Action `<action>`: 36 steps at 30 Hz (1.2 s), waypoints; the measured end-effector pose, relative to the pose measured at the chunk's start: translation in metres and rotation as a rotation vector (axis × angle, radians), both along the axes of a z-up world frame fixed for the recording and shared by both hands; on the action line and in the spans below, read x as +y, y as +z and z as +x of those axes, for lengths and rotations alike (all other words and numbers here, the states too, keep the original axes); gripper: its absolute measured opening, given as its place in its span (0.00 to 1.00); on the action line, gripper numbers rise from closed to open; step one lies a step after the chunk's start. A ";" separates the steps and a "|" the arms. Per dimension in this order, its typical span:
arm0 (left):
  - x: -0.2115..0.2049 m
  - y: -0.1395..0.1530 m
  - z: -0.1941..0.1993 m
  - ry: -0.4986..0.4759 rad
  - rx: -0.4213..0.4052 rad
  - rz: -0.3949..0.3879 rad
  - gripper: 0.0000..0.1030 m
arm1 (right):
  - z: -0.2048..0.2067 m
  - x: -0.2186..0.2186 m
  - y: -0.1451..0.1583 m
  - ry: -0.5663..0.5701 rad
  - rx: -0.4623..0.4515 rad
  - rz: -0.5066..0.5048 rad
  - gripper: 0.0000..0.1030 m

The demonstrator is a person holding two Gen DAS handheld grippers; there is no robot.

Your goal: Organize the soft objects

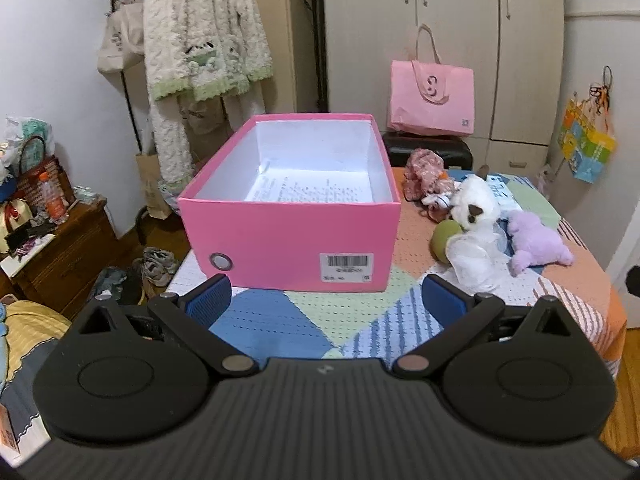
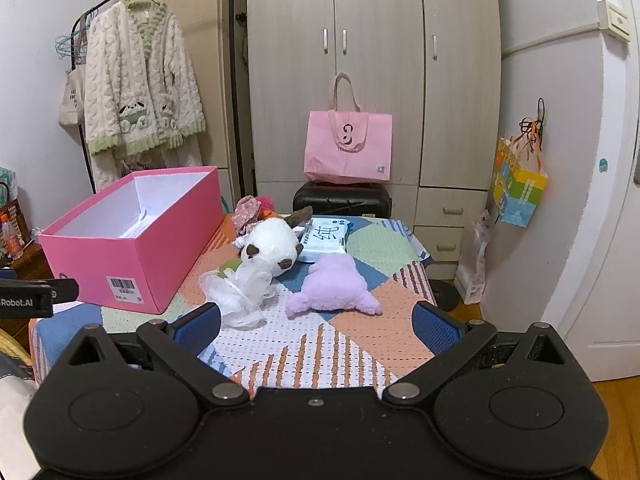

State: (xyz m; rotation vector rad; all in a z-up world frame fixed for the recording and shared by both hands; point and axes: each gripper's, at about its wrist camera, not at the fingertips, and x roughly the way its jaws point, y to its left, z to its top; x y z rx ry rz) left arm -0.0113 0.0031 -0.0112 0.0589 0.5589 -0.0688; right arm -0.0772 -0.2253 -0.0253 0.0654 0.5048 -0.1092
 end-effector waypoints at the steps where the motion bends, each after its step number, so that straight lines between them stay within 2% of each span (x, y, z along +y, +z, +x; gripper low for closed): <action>1: 0.000 0.000 -0.001 0.007 -0.009 0.004 1.00 | -0.001 -0.001 0.000 -0.001 -0.001 0.001 1.00; 9: -0.002 -0.001 -0.008 -0.013 -0.023 0.031 1.00 | -0.005 -0.002 -0.002 0.002 -0.001 -0.010 1.00; 25: -0.011 -0.001 -0.003 -0.075 0.025 0.029 1.00 | -0.003 0.000 -0.004 0.036 0.000 -0.035 1.00; 30: -0.024 0.003 0.004 -0.113 0.030 0.022 1.00 | -0.006 -0.009 -0.001 0.088 -0.064 -0.043 1.00; 33: -0.035 0.007 0.011 -0.181 0.028 -0.013 1.00 | -0.006 -0.021 -0.004 0.158 -0.135 -0.028 1.00; 36: -0.052 0.011 0.020 -0.261 0.012 -0.043 1.00 | 0.004 -0.040 -0.009 0.200 -0.162 0.022 1.00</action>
